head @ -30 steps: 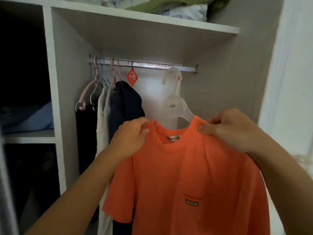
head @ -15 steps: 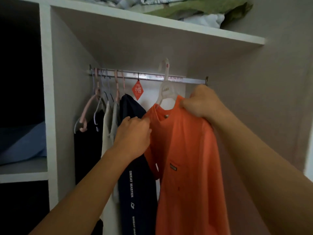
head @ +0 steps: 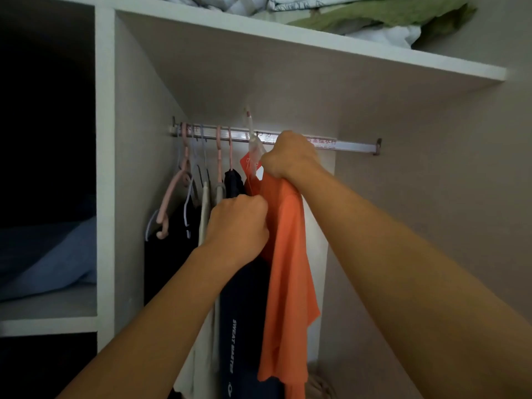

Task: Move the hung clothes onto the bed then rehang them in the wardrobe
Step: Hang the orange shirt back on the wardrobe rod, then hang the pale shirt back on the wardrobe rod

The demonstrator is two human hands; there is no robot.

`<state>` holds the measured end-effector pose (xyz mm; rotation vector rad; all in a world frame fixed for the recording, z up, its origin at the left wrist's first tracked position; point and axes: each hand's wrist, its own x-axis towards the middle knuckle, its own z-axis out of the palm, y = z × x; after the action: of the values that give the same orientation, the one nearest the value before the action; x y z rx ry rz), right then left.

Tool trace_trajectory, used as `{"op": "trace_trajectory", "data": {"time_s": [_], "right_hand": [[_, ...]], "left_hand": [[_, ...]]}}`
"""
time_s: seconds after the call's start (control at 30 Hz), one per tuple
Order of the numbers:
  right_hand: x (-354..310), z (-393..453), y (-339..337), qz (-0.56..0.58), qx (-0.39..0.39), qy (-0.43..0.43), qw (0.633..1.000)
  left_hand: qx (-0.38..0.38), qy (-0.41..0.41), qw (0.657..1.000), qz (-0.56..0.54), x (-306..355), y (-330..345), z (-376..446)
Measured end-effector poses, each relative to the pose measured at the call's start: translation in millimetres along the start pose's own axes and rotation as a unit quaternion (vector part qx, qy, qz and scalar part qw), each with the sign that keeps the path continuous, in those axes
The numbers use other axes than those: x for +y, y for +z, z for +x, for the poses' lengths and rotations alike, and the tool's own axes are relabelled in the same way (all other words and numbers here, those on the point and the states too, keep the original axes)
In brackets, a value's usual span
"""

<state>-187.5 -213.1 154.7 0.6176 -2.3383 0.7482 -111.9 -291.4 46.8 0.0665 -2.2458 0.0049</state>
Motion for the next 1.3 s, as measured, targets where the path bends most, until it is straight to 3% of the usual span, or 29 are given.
{"op": "trace_trajectory", "data": {"time_s": [0.27,0.53,0.73,0.97,1.3], "right_hand": [[-2,20,44,0.049,-0.013,0.043,0.998],[0,7,70,0.011,-0.067,0.042,0.997],[13,-5,59,0.139,-0.106,0.055,0.983],[60,-56,28,0.104,-0.153,0.05,0.981],[141,-168,-26,0.012,-0.231,0.036,0.972]], "left_hand": [[0.008,-0.012,0.999,-0.041,-9,-1,2],[0.014,-0.042,0.998,-0.049,-7,-9,-7],[0.052,-0.045,0.996,-0.063,8,-23,-17],[-0.014,-0.055,0.998,-0.027,31,-24,-33],[-0.132,-0.026,0.987,-0.087,95,-3,-81]]}}
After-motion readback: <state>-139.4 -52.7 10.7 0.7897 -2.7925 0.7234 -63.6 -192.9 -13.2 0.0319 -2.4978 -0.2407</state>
